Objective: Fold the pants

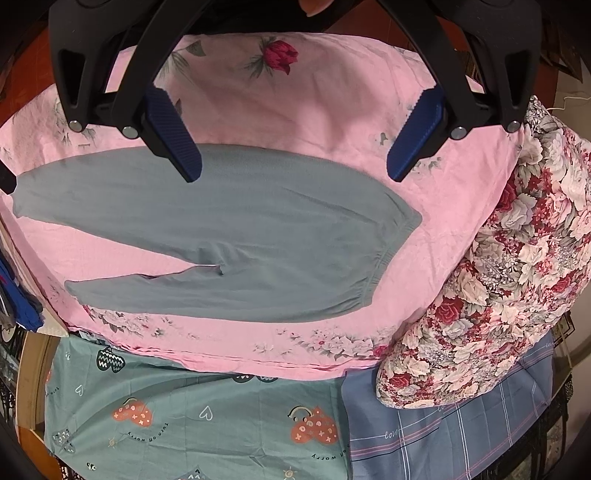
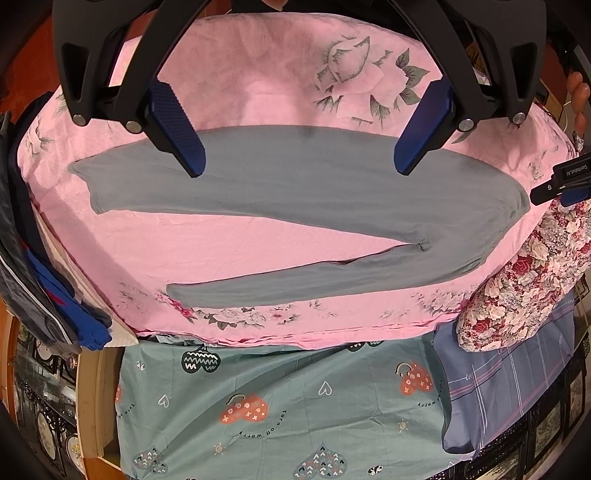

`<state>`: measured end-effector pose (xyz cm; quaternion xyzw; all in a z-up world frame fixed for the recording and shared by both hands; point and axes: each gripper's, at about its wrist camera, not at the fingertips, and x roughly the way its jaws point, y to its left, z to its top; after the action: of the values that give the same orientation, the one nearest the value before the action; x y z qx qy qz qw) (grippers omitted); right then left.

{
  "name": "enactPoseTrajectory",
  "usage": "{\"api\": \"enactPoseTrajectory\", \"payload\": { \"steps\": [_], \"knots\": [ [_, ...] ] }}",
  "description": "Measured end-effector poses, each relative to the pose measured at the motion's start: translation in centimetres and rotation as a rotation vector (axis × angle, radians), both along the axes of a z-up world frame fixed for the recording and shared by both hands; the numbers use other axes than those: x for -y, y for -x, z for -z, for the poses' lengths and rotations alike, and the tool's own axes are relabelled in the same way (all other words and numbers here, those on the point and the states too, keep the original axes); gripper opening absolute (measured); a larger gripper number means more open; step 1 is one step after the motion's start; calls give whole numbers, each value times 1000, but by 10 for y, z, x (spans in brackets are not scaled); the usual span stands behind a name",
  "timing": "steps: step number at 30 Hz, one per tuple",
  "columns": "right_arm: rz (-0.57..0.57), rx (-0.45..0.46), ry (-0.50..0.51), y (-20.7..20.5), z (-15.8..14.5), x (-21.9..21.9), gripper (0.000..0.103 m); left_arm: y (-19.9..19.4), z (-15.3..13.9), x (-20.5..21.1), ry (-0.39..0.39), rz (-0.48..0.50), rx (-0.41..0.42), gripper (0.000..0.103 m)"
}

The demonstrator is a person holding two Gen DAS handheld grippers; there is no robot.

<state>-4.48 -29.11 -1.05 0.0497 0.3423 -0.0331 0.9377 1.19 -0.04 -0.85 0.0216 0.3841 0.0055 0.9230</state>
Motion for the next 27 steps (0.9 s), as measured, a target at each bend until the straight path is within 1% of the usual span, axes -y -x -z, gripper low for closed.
{"api": "enactPoseTrajectory", "payload": {
  "steps": [4, 8, 11, 15, 17, 21, 24, 26, 27],
  "knots": [
    [-20, -30, 9, -16, 3, 0, 102, -20, 6, -8, -28, -14, -14, 101],
    [-37, -46, 42, -41, 0, 4, 102, -60, 5, -21, -74, 11, -34, 101],
    [-45, -42, 50, -64, -5, 8, 102, -106, 3, -33, -78, 33, -55, 101],
    [-74, -55, 54, -105, -7, 10, 102, -170, 5, -43, -89, 17, -74, 101],
    [-97, -73, 65, -129, -6, 8, 102, -200, 12, -48, -99, 6, -94, 101],
    [-148, -92, 91, -185, -7, 4, 102, -259, 35, -63, -100, -26, -164, 101],
    [-166, -119, 106, -227, -2, 1, 102, -291, 52, -72, -124, -42, -198, 101],
    [-168, -143, 115, -249, 6, 0, 101, -305, 60, -76, -129, -48, -218, 101],
    [-169, -155, 118, -258, 10, -1, 99, -311, 63, -79, -134, -53, -220, 100]
  ]
}}
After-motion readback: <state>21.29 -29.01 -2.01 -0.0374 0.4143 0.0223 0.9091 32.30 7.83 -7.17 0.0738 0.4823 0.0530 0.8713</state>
